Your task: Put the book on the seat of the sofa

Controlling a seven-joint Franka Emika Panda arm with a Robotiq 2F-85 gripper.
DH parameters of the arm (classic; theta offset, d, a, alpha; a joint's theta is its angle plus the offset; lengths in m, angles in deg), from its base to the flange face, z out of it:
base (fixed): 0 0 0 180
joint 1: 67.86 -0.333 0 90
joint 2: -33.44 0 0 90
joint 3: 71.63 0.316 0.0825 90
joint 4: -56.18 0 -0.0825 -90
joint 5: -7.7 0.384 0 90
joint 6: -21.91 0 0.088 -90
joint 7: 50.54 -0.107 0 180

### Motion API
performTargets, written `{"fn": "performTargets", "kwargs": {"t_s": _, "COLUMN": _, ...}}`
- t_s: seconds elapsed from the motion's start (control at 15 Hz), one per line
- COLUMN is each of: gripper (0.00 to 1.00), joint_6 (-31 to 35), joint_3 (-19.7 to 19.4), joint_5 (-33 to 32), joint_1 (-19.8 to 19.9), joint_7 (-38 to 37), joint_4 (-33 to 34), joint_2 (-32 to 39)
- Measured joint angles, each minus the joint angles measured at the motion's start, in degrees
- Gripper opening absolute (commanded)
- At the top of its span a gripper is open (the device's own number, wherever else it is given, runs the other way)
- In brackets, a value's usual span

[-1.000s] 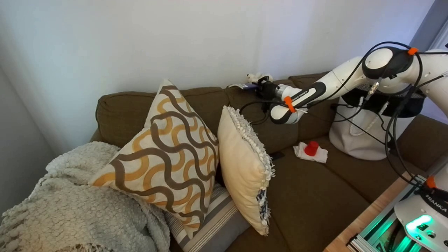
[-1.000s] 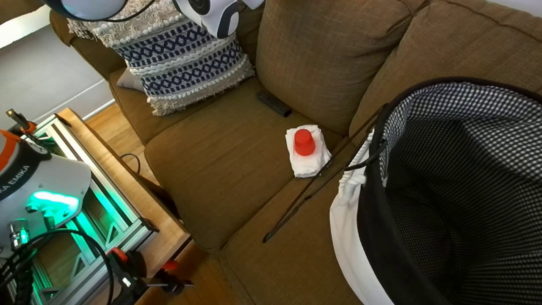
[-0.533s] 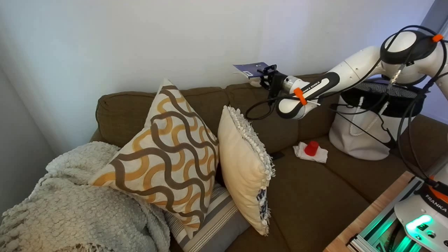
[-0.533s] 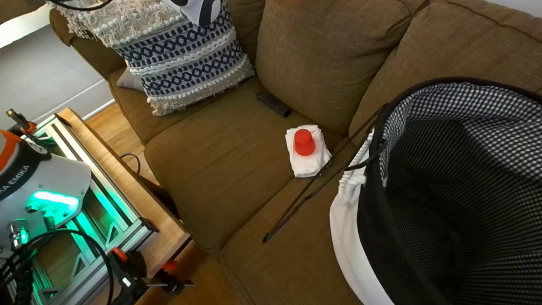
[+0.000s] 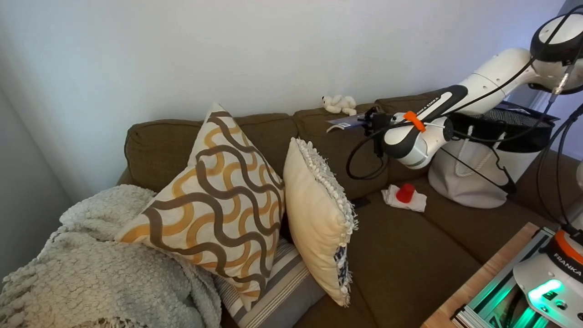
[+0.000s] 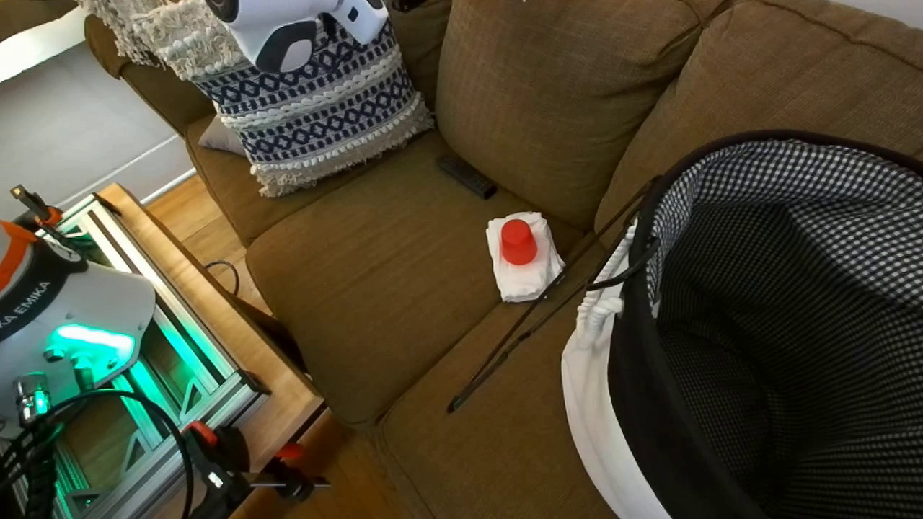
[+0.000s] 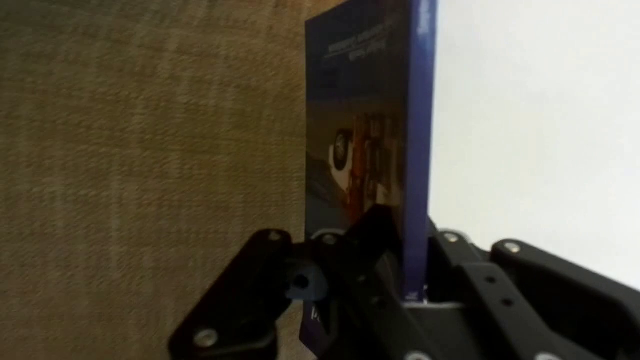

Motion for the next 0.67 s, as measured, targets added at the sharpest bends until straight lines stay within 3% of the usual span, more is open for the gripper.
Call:
{"fn": "performTargets", "kwargs": {"t_s": 0.27, "gripper": 0.04, "joint_6": 0.0, "joint_3": -0.3, "joint_5": 18.2, "joint_1": 0.2, "joint_7": 2.4, "joint_4": -10.5, "joint_2": -10.2}}
{"fn": "performTargets", "kwargs": {"t_s": 0.4, "gripper": 0.04, "joint_6": 0.0, "joint_3": -2.5, "joint_5": 26.1, "joint_1": -1.6, "joint_7": 1.2, "joint_4": -16.3, "joint_2": -16.0}}
{"fn": "performTargets", "kwargs": {"t_s": 0.47, "gripper": 0.15, "joint_6": 0.0, "joint_3": -4.3, "joint_5": 29.7, "joint_1": -3.2, "joint_7": 0.0, "joint_4": -19.5, "joint_2": -18.9}}
{"fn": "performTargets", "kwargs": {"t_s": 0.67, "gripper": 0.15, "joint_6": -1.3, "joint_3": -10.4, "joint_5": 29.4, "joint_1": -9.3, "joint_7": -4.5, "joint_4": -21.3, "joint_2": -22.4}}
